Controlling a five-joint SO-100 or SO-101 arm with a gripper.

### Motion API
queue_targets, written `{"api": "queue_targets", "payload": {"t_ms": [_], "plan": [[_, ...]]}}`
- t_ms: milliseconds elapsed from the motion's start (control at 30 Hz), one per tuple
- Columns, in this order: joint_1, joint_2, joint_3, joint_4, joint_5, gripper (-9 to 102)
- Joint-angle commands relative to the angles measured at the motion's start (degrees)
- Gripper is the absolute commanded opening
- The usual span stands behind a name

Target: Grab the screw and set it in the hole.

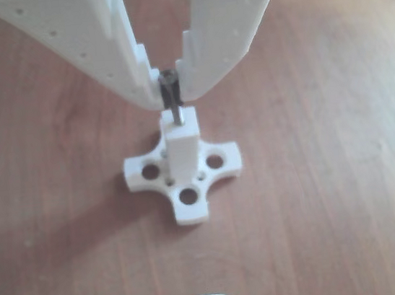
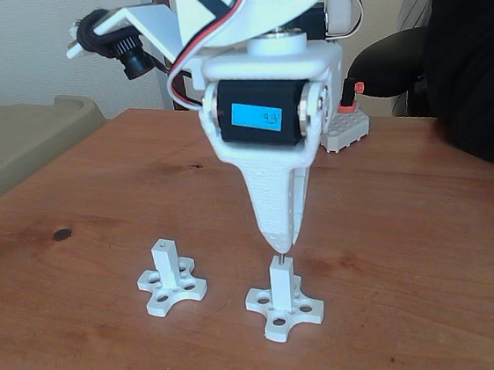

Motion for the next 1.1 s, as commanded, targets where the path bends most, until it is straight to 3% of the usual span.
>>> {"api": "queue_targets", "payload": {"t_ms": [0, 533, 833, 1067], "plan": [[-0.8, 1.8, -0.3, 0.0, -0.7, -4], [0.4, 0.4, -0.1, -3.5, -1.1, -4], [1.1, 0.4, -0.4, -3.8, -1.1, 8], [1.1, 0.4, -0.4, -3.7, -1.2, 10]]}}
